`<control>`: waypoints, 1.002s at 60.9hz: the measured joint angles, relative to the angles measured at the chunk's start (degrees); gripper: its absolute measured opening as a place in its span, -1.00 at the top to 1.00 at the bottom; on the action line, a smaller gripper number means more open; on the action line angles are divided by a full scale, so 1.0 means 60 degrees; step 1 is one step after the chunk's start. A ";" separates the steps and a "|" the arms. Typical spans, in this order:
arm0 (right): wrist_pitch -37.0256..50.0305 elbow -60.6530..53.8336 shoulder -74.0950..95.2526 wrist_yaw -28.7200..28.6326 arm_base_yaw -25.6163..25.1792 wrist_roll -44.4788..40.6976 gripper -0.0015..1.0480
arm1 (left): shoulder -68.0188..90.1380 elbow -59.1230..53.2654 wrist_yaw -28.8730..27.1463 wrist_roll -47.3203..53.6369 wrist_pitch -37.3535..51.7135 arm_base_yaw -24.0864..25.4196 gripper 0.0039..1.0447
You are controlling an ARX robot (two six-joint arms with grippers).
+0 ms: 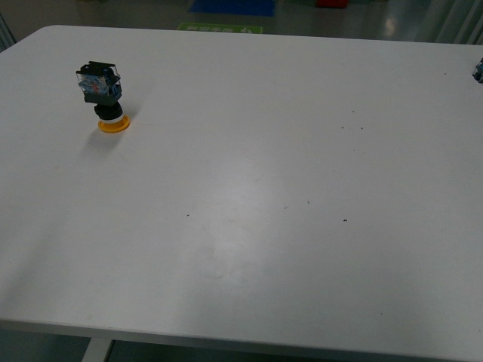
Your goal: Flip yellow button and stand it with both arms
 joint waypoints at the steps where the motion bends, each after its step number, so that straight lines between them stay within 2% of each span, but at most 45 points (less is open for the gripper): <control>1: 0.0000 0.0000 0.0000 -0.0004 0.0000 0.0000 -0.86 | 0.0000 0.0000 -0.0004 0.0000 0.0000 -0.0004 -0.87; 61: 0.0000 0.0000 0.0000 0.0000 0.0000 0.0000 -0.86 | 0.0000 0.0000 -0.0004 0.0000 0.0000 -0.0004 -0.87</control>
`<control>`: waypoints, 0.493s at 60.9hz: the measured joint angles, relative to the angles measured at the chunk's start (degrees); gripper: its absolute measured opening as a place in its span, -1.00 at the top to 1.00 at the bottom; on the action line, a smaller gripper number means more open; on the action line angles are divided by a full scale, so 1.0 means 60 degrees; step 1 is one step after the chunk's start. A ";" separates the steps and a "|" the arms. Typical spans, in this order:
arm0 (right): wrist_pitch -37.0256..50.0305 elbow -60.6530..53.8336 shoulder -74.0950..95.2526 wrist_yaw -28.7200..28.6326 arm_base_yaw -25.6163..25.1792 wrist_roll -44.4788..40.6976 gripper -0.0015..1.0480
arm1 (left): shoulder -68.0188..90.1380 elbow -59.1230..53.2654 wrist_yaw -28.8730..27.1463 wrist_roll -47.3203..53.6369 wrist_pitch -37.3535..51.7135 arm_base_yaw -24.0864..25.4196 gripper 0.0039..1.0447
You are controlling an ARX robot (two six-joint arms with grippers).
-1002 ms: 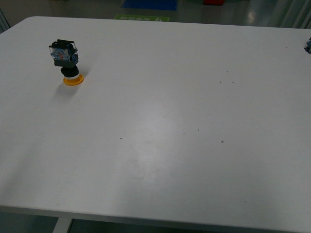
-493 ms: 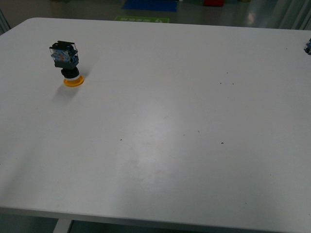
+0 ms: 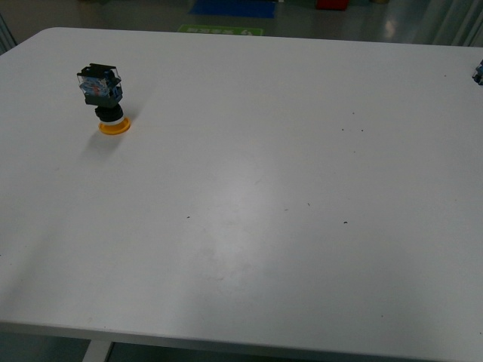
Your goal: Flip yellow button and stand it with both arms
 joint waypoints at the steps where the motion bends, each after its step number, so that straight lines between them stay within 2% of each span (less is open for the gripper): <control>1: 0.0000 0.0000 0.0000 0.0000 0.0000 0.0000 -0.86 | 0.0000 0.0000 0.0000 0.0000 0.0000 0.0004 -0.87; 10: 0.0000 0.0000 0.0000 0.0000 0.0000 0.0000 -0.86 | 0.0018 0.0007 -0.0018 -0.0025 -0.0018 0.0000 -0.87; 13: 0.0000 0.0000 0.0000 0.0000 0.0000 0.0000 -0.86 | 0.1104 0.0663 0.0262 -0.0576 -0.1625 0.0288 -0.87; 15: 0.0000 0.0000 0.0000 -0.0007 0.0000 0.0000 -0.86 | 0.2266 0.1064 0.0619 -0.0714 -0.1861 0.0688 -0.87; 22: 0.0000 0.0000 -0.0007 -0.0004 0.0000 0.0000 -0.86 | 0.5370 0.2000 0.1705 -0.0477 -0.0656 0.1719 -0.87; 30: 0.0000 0.0000 -0.0007 -0.0004 0.0000 0.0000 -0.86 | 0.7952 0.3082 0.2259 0.0317 0.0685 0.2018 -0.87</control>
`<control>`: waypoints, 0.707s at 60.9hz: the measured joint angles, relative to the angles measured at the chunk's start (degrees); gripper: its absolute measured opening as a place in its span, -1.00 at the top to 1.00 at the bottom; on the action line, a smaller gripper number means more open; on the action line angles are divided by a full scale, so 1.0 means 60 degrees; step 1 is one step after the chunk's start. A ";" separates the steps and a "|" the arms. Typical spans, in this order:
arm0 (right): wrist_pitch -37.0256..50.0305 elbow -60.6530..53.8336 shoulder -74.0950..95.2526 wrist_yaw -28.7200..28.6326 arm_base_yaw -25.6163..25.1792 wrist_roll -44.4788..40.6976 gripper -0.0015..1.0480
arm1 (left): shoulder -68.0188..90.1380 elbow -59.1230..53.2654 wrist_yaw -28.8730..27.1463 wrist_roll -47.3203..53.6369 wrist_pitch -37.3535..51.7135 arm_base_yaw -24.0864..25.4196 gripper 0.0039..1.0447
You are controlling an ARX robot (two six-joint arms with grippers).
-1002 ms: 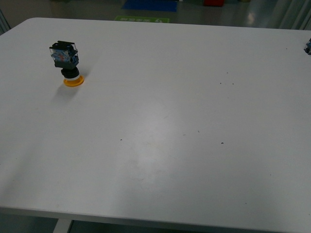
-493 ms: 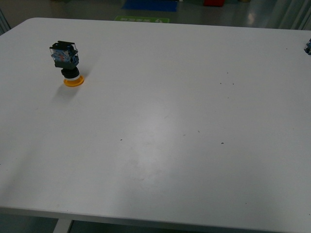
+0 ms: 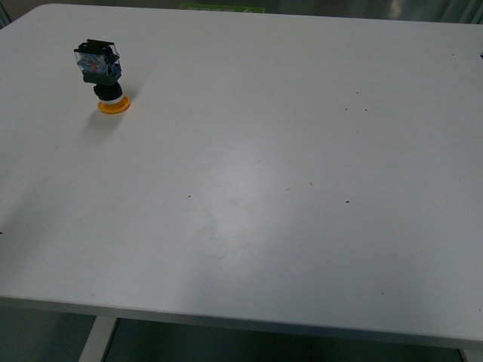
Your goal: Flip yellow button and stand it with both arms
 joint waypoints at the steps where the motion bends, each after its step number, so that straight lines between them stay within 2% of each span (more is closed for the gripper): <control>1: 0.0000 0.0000 0.0000 0.0004 0.0000 0.0000 -0.86 | 0.0412 0.0204 0.0044 0.0215 0.0157 0.0000 -0.87; 13: 0.0000 0.0000 0.0000 0.0000 0.0000 0.0000 -0.86 | 0.3738 0.2415 0.0612 0.1220 0.0076 -0.0310 -0.87; 25: 0.0000 0.0000 0.0000 0.0000 0.0000 0.0000 -0.86 | 0.5530 0.4277 0.0586 0.1800 -0.0310 -0.1005 -0.87; 43: 0.0000 0.0000 0.0000 0.0000 0.0000 0.0000 -0.86 | 0.7468 0.6280 0.0233 0.1781 -0.0976 -0.1781 -0.87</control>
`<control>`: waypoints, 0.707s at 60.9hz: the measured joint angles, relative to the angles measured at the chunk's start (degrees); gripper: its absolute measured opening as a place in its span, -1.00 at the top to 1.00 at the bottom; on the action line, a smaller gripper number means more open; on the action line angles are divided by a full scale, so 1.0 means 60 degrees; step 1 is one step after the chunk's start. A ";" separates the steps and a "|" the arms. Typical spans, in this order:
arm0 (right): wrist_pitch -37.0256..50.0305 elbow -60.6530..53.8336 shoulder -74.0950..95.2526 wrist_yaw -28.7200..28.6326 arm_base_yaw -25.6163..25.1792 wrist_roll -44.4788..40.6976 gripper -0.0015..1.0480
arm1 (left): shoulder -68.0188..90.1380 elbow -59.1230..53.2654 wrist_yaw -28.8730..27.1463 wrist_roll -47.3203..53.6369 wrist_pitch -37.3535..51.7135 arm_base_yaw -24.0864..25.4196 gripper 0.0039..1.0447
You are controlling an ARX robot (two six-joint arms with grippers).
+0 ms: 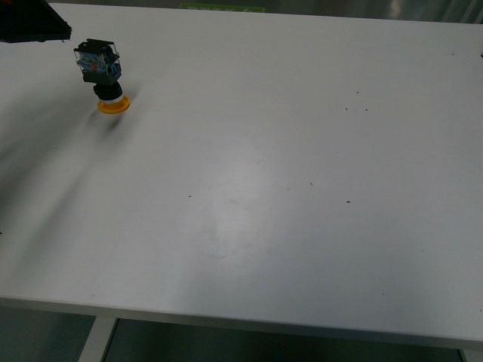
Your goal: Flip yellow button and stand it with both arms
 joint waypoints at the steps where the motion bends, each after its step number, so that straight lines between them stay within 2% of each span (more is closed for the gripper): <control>1: 0.0000 0.0000 0.0000 0.0000 0.0000 0.0000 -0.86 | 0.0066 0.0025 0.0000 -0.0007 -0.0011 -0.0022 -0.87; 43: 0.0000 0.0000 0.0000 0.0000 0.0000 0.0000 -0.86 | 0.2007 0.1566 -0.0576 -0.0852 0.0062 -0.0871 -0.87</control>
